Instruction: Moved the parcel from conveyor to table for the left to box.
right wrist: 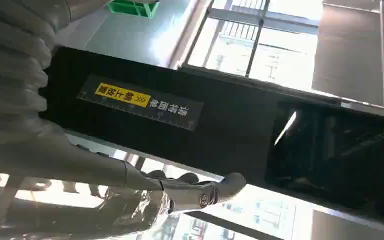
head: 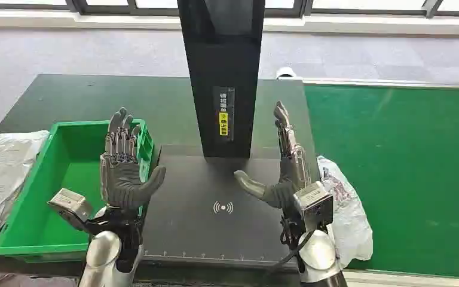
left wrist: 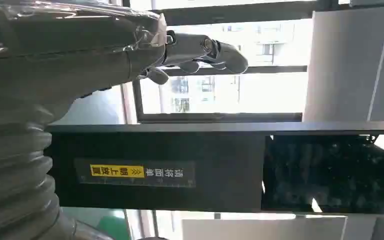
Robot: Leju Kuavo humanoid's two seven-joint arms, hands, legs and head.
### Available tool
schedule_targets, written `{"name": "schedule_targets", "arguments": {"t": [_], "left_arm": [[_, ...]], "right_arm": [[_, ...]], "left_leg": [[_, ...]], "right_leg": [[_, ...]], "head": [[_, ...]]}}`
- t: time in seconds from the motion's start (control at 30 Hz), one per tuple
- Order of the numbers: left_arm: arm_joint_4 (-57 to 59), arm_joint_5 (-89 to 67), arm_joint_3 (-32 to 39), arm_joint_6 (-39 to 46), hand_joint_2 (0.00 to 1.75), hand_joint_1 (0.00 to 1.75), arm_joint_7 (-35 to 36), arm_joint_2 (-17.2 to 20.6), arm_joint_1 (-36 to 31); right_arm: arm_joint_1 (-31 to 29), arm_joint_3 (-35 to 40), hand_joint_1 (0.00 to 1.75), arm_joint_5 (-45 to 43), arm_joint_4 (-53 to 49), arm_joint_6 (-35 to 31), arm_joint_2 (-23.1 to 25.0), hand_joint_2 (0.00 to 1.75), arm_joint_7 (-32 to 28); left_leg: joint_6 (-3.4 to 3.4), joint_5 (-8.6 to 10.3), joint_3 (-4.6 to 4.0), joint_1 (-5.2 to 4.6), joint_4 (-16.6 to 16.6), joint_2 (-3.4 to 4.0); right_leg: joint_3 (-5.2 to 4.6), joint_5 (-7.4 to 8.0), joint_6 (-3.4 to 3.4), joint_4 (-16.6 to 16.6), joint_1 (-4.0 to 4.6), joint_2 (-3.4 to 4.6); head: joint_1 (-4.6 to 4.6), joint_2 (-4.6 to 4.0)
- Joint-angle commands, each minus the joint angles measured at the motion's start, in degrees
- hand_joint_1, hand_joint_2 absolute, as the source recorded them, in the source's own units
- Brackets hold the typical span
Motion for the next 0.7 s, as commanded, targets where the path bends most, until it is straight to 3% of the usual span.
{"name": "schedule_targets", "arguments": {"t": [0.03,0.17,0.2,0.23,0.33,0.5,0.7], "left_arm": [[2.1,-0.1,0.3,0.1,1.75,0.00,0.3,0.5,-1.1],[2.1,-0.1,0.3,0.1,1.75,0.00,0.3,0.5,-1.1],[4.0,0.8,0.2,1.8,1.75,0.00,1.3,0.0,-0.9],[5.1,0.9,-0.3,2.2,1.75,0.00,0.4,0.1,-1.0],[5.8,1.1,-0.7,2.6,1.75,0.00,-0.2,0.2,-1.2],[5.4,1.3,-1.3,2.8,1.75,0.00,-0.2,0.6,-1.3],[5.3,1.3,-1.3,2.9,1.75,0.00,-0.2,0.6,-1.2]], "right_arm": [[-1.7,-2.4,0.00,-0.1,3.4,0.1,-0.8,1.75,0.1],[-1.7,-2.4,0.00,-0.1,3.4,0.1,-0.8,1.75,0.1],[-0.8,-7.4,0.00,28.7,6.7,-28.7,0.8,1.75,5.6],[-0.2,-8.8,0.00,30.6,6.6,-35.0,0.5,1.75,5.5],[0.0,-9.5,0.00,29.2,7.2,-35.0,-0.3,1.75,4.0],[1.0,-21.2,0.00,40.8,5.6,-35.0,5.5,1.75,2.6],[1.1,-21.5,0.00,40.4,5.9,-35.0,5.3,1.75,2.1]], "left_leg": [[0.05,0.11,-0.04,-0.02,-0.1,-0.05],[0.06,0.13,-0.02,-0.04,-0.1,-0.05],[0.06,0.12,-0.03,-0.03,-0.1,-0.06],[0.04,0.07,0.03,0.00,-0.1,-0.09],[0.06,0.14,0.10,-0.02,-0.2,-0.21],[0.03,0.04,0.01,-0.01,0.0,-0.09],[0.05,0.14,-0.07,-0.14,-0.1,-0.26]], "right_leg": [[-0.02,0.10,0.01,-0.1,-0.01,-0.01],[-0.01,0.11,0.02,-0.1,-0.03,-0.01],[-0.02,0.11,0.01,-0.1,-0.02,-0.01],[0.06,0.05,0.01,-0.1,0.00,-0.06],[0.14,0.08,0.02,-0.2,-0.02,-0.19],[0.06,0.02,0.00,-0.1,-0.04,-0.11],[0.00,0.09,0.01,-0.1,-0.01,-0.25]], "head": [[0.00,0.00],[0.00,0.00],[0.00,0.00],[0.00,0.00],[-0.02,0.00],[0.00,0.00],[0.00,0.00]]}}
